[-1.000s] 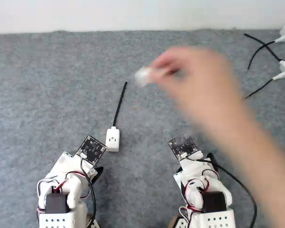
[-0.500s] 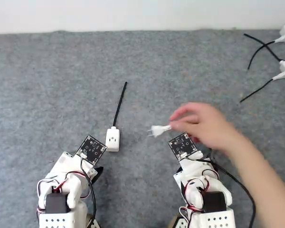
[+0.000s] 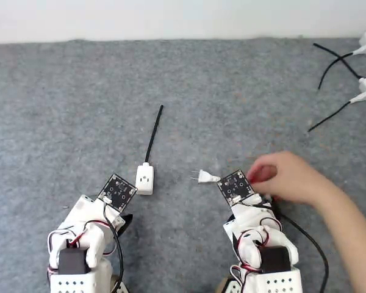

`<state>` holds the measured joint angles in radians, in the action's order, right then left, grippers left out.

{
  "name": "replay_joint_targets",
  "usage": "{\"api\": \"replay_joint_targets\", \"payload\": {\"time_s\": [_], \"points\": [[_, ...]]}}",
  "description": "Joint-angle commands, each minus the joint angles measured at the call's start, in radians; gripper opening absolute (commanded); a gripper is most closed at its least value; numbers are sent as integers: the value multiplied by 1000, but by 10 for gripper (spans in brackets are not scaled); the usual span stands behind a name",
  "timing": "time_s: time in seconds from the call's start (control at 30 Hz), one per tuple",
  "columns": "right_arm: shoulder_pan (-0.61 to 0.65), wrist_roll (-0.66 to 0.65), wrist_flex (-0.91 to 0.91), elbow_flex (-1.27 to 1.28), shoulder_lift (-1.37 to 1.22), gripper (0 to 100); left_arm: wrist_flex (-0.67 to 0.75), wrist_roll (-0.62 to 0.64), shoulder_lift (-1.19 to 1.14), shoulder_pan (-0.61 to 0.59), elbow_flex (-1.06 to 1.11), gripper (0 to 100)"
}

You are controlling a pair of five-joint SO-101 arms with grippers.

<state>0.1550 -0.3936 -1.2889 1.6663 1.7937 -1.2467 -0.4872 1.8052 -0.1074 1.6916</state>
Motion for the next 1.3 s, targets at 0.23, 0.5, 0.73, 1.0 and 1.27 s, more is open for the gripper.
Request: {"api": "replay_joint_targets", "payload": {"time_s": [0.23,0.5,0.73,1.0,1.27], "points": [[7,-17,-8,18,-5,351,5,-11,14,5,-8,314],[7,-17,-8,18,-5,351,5,-11,14,5,-8,314],[7,-17,-8,18,-5,351,5,-11,14,5,-8,314],[7,-17,-8,18,-5,351,5,-11,14,5,-8,314],[226,-12,-8,18,-1,351,3,-9,12,12,-8,314]]}}
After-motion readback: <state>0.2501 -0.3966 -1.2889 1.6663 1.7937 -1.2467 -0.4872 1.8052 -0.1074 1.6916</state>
